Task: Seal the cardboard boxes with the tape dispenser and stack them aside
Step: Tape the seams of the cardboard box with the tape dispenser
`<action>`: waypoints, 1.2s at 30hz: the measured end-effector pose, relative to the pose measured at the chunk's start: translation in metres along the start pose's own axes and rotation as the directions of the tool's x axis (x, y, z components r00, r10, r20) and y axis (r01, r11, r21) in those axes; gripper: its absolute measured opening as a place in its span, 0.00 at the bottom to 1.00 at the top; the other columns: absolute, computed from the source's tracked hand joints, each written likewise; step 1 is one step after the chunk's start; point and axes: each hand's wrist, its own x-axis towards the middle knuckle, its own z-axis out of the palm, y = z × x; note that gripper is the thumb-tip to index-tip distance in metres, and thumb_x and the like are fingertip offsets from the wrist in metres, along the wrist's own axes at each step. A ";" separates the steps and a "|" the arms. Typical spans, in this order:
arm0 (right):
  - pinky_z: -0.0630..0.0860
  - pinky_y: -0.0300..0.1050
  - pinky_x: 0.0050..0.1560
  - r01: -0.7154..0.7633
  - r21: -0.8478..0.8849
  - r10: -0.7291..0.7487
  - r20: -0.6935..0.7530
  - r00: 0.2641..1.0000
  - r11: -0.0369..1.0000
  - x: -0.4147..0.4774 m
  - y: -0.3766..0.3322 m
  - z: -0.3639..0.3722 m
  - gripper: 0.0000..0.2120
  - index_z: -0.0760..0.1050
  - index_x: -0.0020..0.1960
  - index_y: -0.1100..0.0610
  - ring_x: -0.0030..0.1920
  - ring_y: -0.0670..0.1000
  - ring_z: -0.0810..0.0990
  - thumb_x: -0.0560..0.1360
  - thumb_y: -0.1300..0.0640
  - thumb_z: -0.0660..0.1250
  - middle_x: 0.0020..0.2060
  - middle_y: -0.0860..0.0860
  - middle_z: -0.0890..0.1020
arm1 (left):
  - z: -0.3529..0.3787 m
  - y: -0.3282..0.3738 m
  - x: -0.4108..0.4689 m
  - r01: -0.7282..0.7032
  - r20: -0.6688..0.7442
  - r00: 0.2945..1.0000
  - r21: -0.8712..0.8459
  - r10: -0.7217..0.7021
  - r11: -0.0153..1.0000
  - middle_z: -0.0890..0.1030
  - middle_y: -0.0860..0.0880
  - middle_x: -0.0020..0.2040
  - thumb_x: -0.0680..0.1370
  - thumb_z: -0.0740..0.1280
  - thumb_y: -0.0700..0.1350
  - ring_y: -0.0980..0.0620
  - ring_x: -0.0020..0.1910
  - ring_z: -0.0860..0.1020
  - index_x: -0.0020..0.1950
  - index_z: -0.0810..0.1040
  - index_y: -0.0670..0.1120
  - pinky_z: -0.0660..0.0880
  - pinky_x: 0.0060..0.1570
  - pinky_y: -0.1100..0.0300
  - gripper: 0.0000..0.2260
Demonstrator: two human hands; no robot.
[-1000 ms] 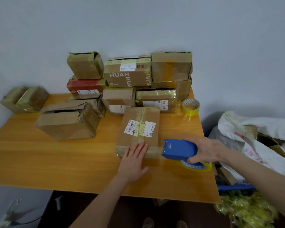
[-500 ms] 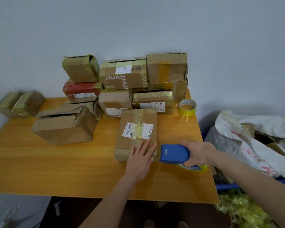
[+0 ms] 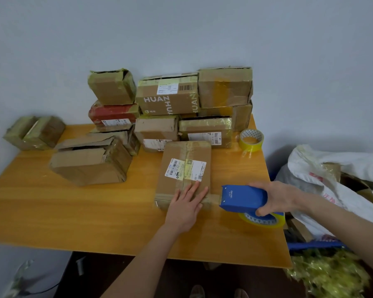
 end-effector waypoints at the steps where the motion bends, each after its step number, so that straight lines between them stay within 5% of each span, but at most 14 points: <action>1: 0.77 0.46 0.55 -0.002 -0.003 0.002 0.011 1.000 1.000 -0.001 0.002 -0.002 0.33 0.65 0.68 0.42 0.51 0.47 0.78 0.66 0.47 0.74 0.54 0.46 0.78 | 0.000 -0.001 0.000 -0.002 0.002 1.000 0.001 0.002 1.000 0.35 0.59 0.74 0.84 0.45 0.54 0.56 0.76 0.37 0.72 0.34 0.64 0.36 0.73 0.52 0.22; 7: 0.80 0.50 0.50 -0.072 -0.287 0.085 0.034 0.996 0.955 0.007 -0.013 0.001 0.34 0.65 0.69 0.40 0.49 0.50 0.79 0.64 0.43 0.70 0.49 0.44 0.79 | 0.002 -0.001 0.001 -0.009 0.017 1.000 0.004 0.009 1.000 0.34 0.59 0.74 0.84 0.45 0.56 0.57 0.75 0.36 0.72 0.34 0.64 0.37 0.74 0.52 0.22; 12: 0.75 0.45 0.39 -0.092 -0.327 0.115 0.050 0.992 0.940 0.027 -0.041 0.016 0.32 0.67 0.67 0.41 0.50 0.52 0.78 0.64 0.40 0.68 0.50 0.45 0.79 | 0.003 -0.002 0.001 -0.013 0.018 1.000 0.024 0.012 1.000 0.34 0.58 0.74 0.84 0.45 0.56 0.57 0.75 0.36 0.72 0.34 0.64 0.37 0.74 0.51 0.22; 21: 0.76 0.44 0.40 -0.225 -0.167 0.230 0.016 0.973 0.960 0.031 -0.046 0.013 0.30 0.73 0.60 0.48 0.46 0.50 0.79 0.60 0.38 0.69 0.45 0.47 0.81 | 0.001 -0.002 0.003 -0.014 0.037 0.999 0.027 0.013 1.000 0.33 0.57 0.74 0.84 0.45 0.56 0.54 0.77 0.37 0.72 0.34 0.63 0.37 0.73 0.51 0.23; 25: 0.80 0.52 0.48 -0.192 0.195 0.218 -0.120 0.969 0.962 0.031 -0.034 -0.002 0.25 0.77 0.53 0.50 0.46 0.51 0.81 0.60 0.40 0.73 0.47 0.50 0.83 | 0.000 -0.002 0.002 -0.020 0.037 0.999 0.020 0.020 1.000 0.34 0.58 0.75 0.83 0.45 0.57 0.54 0.77 0.37 0.72 0.33 0.63 0.38 0.74 0.50 0.23; 30: 0.74 0.43 0.37 -0.112 0.633 0.378 -0.303 0.875 0.766 0.043 -0.034 0.006 0.20 0.73 0.54 0.51 0.42 0.47 0.78 0.67 0.47 0.75 0.44 0.46 0.78 | 0.001 -0.003 0.002 -0.018 0.036 0.999 0.010 0.018 1.000 0.35 0.57 0.76 0.83 0.45 0.58 0.54 0.77 0.37 0.72 0.33 0.64 0.40 0.74 0.50 0.23; 36: 0.73 0.45 0.36 -0.123 0.947 0.523 -0.052 0.851 0.296 0.051 -0.025 0.040 0.22 0.72 0.62 0.55 0.43 0.53 0.78 0.73 0.48 0.72 0.46 0.52 0.79 | 0.002 -0.004 0.001 -0.022 0.025 0.999 0.015 0.022 1.000 0.36 0.57 0.76 0.83 0.45 0.58 0.54 0.77 0.38 0.72 0.34 0.63 0.39 0.74 0.50 0.23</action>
